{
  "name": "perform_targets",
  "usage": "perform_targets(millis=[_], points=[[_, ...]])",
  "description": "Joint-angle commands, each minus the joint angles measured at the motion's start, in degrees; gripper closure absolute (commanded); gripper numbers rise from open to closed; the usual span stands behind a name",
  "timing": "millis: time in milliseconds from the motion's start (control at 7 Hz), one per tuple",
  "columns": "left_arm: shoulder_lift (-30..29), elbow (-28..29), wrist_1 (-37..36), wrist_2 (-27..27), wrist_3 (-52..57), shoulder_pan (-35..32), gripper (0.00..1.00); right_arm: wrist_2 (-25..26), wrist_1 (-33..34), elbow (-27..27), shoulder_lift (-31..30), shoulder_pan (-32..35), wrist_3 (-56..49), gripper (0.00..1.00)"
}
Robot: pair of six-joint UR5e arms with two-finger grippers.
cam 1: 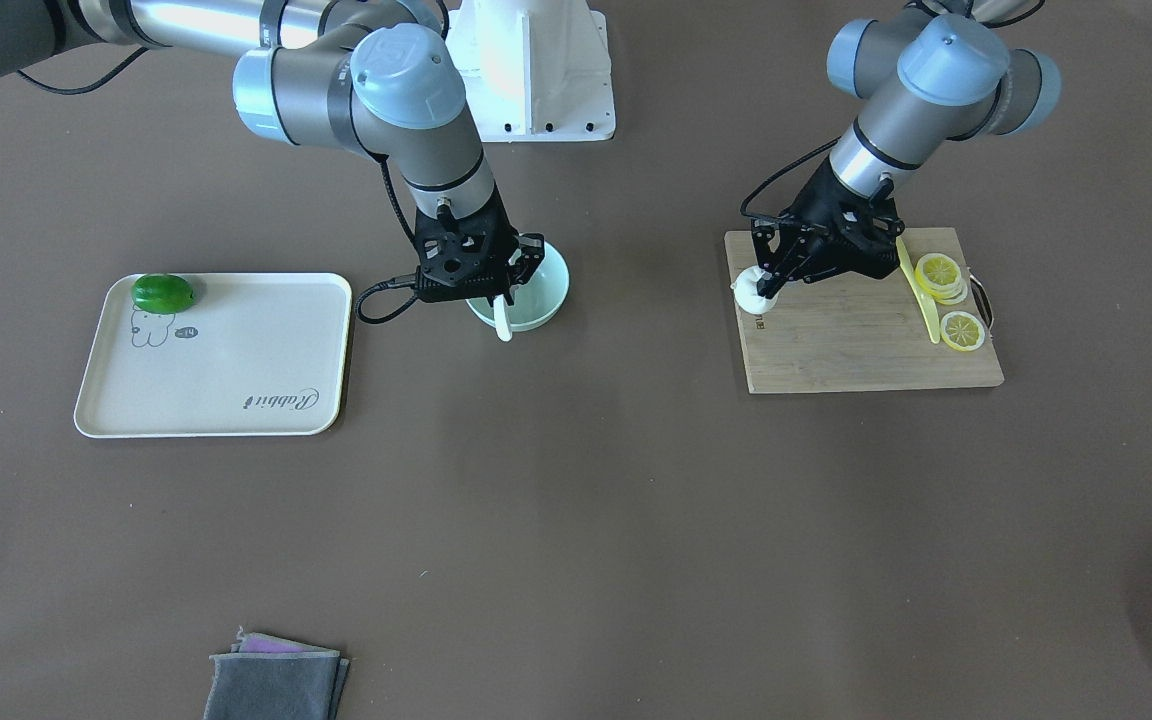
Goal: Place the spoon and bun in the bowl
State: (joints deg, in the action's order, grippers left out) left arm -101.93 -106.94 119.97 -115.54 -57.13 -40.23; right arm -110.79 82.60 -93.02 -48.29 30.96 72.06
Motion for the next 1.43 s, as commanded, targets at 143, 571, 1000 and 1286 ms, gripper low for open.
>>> perform_targets(millis=[143, 571, 1000, 1286], points=[[-0.4, 0.2, -0.3, 0.1, 0.0, 0.0, 1.0, 2.1, -1.7, 1.4, 0.3, -1.0, 0.9, 1.0], [-0.3, 0.1, -0.3, 0.1, -0.1, 0.0, 1.0, 2.0, -1.7, 0.9, 0.4, -1.8, 1.2, 0.0], [-4.1, 0.7, -0.4, 0.1, -3.2, 0.4, 1.0, -1.0, -0.9, -1.9, -0.2, 1.9, 0.0, 0.0], [-10.6, 1.0, -0.5, 0.0, -11.4, 2.0, 1.0, -7.1, -0.8, -4.1, -4.2, 7.9, -3.2, 0.0]])
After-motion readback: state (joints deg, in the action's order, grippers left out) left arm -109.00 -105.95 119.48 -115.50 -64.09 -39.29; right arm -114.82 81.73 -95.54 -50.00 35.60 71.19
